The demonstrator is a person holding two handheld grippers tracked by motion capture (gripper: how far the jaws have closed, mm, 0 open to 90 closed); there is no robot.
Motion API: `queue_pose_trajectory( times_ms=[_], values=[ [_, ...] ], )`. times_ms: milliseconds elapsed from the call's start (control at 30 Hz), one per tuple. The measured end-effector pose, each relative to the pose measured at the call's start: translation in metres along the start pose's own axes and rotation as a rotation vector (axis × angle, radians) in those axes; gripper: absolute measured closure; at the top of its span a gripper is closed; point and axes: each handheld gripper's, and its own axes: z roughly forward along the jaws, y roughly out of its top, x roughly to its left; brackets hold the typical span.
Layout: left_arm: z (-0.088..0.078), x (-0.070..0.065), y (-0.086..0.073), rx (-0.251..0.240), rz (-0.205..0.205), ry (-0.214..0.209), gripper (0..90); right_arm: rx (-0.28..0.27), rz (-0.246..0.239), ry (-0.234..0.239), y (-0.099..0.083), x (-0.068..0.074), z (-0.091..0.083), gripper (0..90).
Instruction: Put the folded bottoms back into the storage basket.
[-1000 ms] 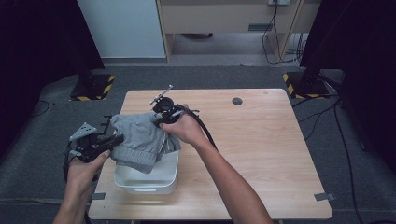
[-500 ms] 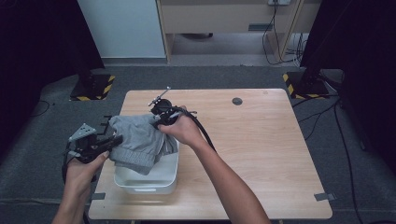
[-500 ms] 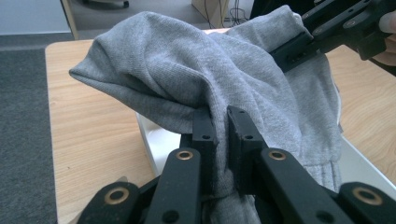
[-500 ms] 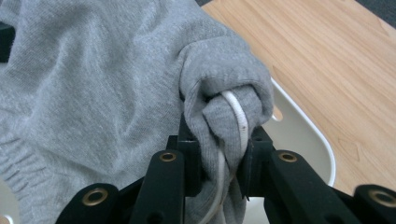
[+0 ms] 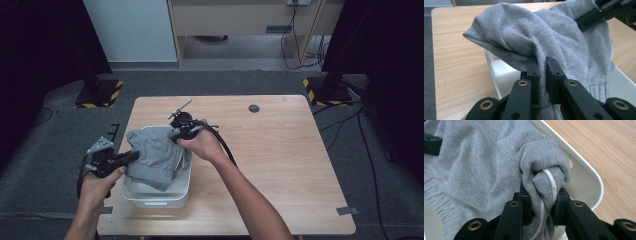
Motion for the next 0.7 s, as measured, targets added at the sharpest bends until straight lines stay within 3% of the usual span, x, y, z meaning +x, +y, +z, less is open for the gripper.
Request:
queue_pose_trajectory(
  times_ms=[367, 700],
  values=[
    [0.013, -0.001, -0.009, 0.051, 0.001, -0.007, 82.3, 0.003, 0.03, 0.006, -0.018, -0.007, 0.002, 74.2],
    [0.009, -0.003, -0.015, 0.063, 0.019, -0.009, 82.3, 0.021, 0.038, 0.019, -0.023, -0.003, 0.008, 73.8]
  ],
)
